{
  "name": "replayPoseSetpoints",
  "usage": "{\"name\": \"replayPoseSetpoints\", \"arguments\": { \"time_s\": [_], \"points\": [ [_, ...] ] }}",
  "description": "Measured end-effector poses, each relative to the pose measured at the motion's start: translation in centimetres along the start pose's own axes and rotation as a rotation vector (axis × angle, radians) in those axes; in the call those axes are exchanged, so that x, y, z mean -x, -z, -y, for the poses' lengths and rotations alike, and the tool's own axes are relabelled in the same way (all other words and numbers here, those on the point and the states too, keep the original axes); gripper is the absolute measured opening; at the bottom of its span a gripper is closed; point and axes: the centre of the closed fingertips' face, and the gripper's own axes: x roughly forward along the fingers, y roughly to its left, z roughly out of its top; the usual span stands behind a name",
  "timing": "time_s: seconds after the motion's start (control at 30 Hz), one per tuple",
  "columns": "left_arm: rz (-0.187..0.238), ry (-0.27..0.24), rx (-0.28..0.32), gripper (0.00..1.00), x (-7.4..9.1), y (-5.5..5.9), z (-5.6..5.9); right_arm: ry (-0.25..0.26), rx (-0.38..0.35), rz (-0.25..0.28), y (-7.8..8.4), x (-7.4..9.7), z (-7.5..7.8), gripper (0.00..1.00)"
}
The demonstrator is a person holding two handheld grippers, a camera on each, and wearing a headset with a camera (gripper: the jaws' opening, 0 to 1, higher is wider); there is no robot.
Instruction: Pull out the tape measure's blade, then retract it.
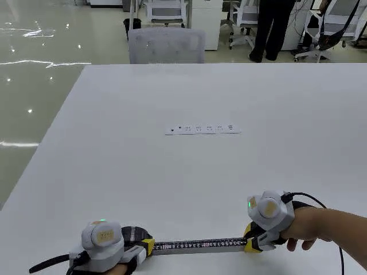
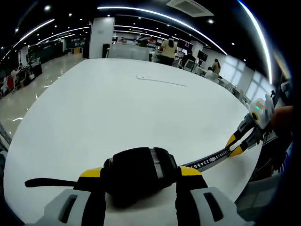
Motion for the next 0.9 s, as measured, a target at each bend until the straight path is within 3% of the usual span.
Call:
{"name": "replayPoseSetpoints", "arguments": {
  "time_s": [0.9],
  "points": [
    [-0.007, 0.011, -0.019, 0.56, 0.01, -0.01, 0.00, 0.006, 0.008, 0.016, -0.87, -0.27, -0.17, 0.14]
  ]
}}
